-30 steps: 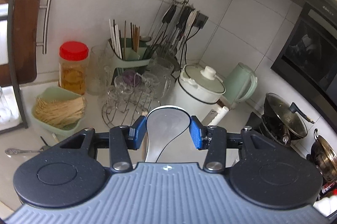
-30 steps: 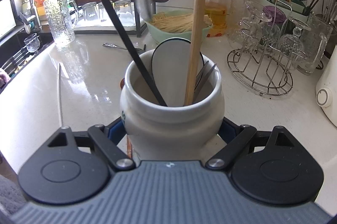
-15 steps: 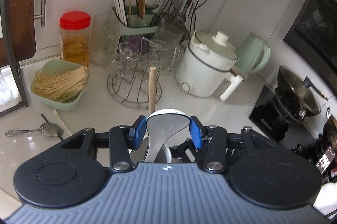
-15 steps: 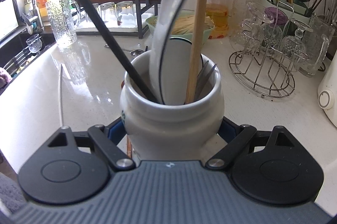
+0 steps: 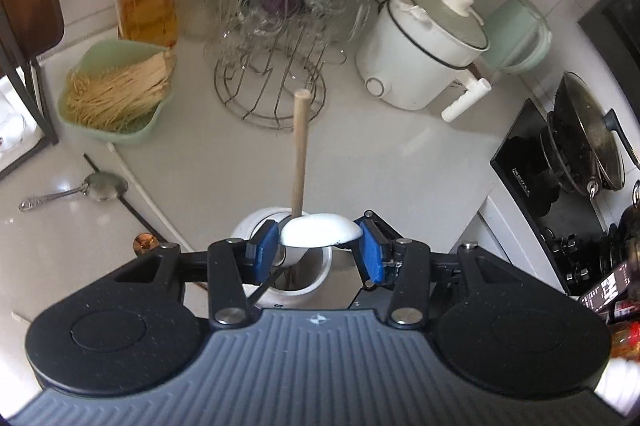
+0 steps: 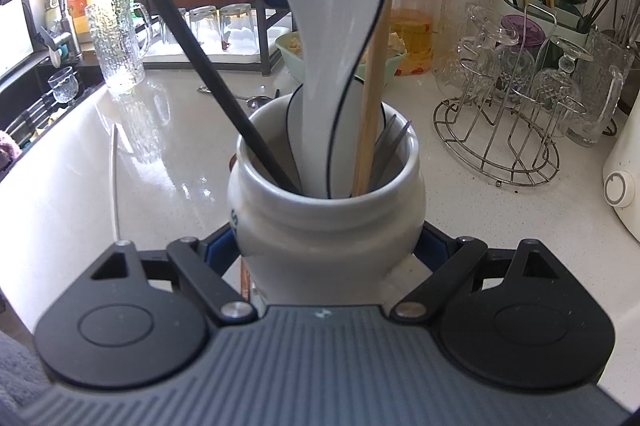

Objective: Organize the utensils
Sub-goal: 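Lower the white spoon bowl-first into the mug held by the right tool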

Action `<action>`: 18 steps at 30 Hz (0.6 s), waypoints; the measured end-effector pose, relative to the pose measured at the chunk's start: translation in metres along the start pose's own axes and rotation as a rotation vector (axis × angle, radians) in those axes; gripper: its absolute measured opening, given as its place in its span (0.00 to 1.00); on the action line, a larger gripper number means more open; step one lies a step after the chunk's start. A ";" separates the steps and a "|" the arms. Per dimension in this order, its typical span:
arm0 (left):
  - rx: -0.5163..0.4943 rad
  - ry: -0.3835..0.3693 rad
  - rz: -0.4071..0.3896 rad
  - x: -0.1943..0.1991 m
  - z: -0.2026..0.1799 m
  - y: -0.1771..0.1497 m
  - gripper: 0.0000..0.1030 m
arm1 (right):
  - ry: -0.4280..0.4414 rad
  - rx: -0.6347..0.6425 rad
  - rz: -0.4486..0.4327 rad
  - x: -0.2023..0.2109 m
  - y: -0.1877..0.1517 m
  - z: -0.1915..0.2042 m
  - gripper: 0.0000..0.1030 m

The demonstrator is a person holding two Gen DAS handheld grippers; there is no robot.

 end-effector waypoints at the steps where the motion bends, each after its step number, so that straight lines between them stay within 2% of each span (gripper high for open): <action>1: 0.008 -0.005 0.012 -0.001 0.000 0.002 0.49 | 0.000 -0.001 -0.001 0.000 0.000 0.000 0.89; 8: 0.066 -0.021 0.095 -0.021 0.007 0.010 0.48 | -0.002 -0.001 -0.003 0.000 0.000 0.000 0.89; 13: 0.068 -0.022 0.135 -0.026 0.007 0.014 0.48 | -0.002 -0.001 -0.003 0.000 0.000 0.000 0.89; 18: 0.088 -0.017 0.232 -0.038 0.006 0.004 0.48 | -0.002 0.000 -0.002 0.000 0.000 0.000 0.89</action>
Point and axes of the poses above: each gripper's, at about its wrist camera, not at the fingertips, and x roughly against the way its jaws point, z to its left, y to its top, the point moved 10 cm from there along -x, roughly the way its jaws point, and after that the axes turned 2 degrees about z, right-handed, at the moved point
